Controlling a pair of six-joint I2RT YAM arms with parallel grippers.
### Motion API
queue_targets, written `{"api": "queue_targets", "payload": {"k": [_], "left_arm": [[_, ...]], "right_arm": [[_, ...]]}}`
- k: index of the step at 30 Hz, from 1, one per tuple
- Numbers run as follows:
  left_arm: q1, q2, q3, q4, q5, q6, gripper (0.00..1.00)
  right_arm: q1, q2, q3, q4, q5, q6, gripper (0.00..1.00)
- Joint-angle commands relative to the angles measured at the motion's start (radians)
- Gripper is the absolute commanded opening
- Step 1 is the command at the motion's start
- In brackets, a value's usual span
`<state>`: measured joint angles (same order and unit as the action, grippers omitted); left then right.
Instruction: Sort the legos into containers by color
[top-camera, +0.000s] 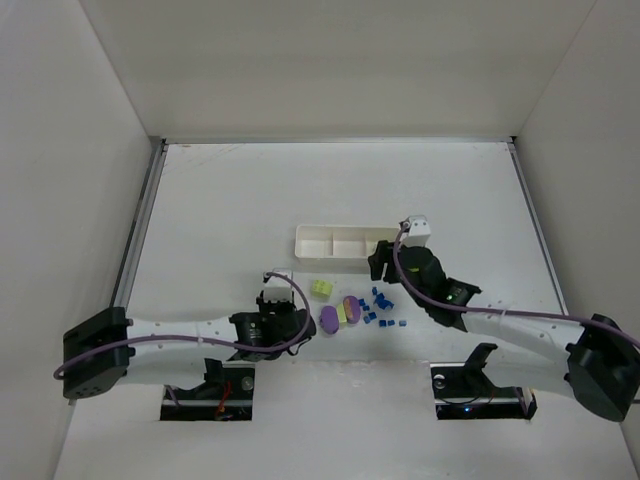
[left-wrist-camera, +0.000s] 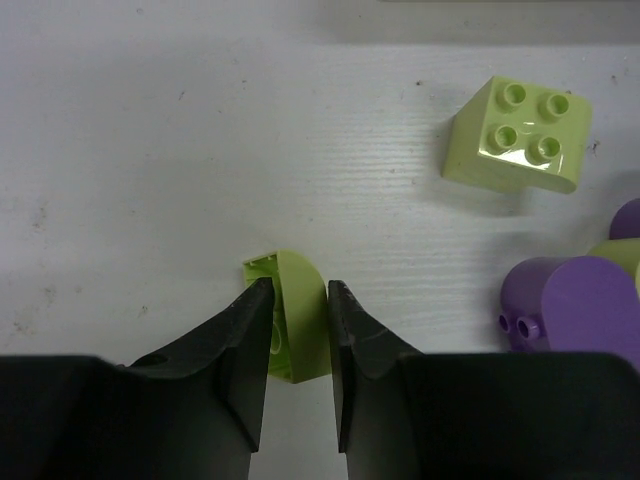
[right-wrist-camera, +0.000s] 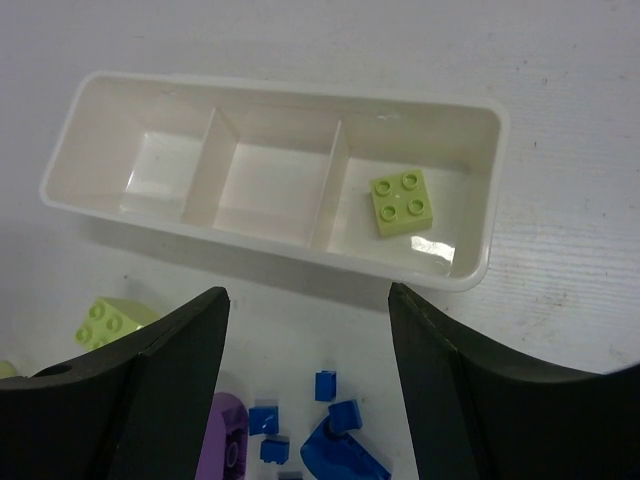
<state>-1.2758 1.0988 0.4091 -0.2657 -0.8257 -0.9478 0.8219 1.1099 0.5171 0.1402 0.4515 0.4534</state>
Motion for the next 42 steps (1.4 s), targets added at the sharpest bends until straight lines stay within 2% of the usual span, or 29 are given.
{"api": "queue_targets", "payload": {"k": [1,4,7,10,12,13,15,17,18,22,31,40,42], "left_arm": [[0.003,-0.085,0.049,-0.012,-0.024,0.018,0.13],[-0.001,-0.206,0.105,-0.033,-0.053,0.070,0.13],[0.019,-0.258,0.181,0.041,-0.032,0.164,0.14],[0.094,-0.168,0.276,0.227,0.097,0.325,0.15],[0.138,-0.062,0.339,0.322,0.201,0.360,0.15],[0.158,-0.003,0.374,0.360,0.247,0.369,0.15],[0.193,0.123,0.451,0.422,0.318,0.383,0.15],[0.221,0.238,0.529,0.466,0.390,0.389,0.16],[0.235,0.289,0.566,0.485,0.428,0.389,0.16],[0.289,0.459,0.700,0.533,0.522,0.379,0.16],[0.307,0.737,0.927,0.502,0.574,0.397,0.19],[0.324,0.793,0.944,0.502,0.508,0.396,0.28],[0.326,0.790,0.942,0.505,0.513,0.402,0.36]], "right_arm": [[0.007,-0.051,-0.022,0.082,0.047,0.021,0.71],[0.007,-0.110,-0.071,0.113,0.081,0.053,0.71],[-0.013,-0.153,-0.121,0.150,0.124,0.096,0.71],[-0.028,-0.183,-0.166,0.171,0.211,0.134,0.70],[-0.048,-0.218,-0.187,0.162,0.254,0.152,0.66],[-0.057,-0.243,-0.202,0.159,0.265,0.162,0.62],[-0.086,-0.310,-0.235,0.151,0.265,0.182,0.42],[-0.132,-0.387,-0.261,0.122,0.245,0.189,0.28],[-0.154,-0.421,-0.270,0.105,0.234,0.195,0.25],[-0.227,-0.507,-0.304,0.078,0.172,0.243,0.27],[-0.244,-0.473,-0.293,0.084,0.150,0.242,0.50],[-0.237,-0.475,-0.293,0.090,0.145,0.240,0.56],[-0.235,-0.458,-0.287,0.091,0.144,0.240,0.57]]}}
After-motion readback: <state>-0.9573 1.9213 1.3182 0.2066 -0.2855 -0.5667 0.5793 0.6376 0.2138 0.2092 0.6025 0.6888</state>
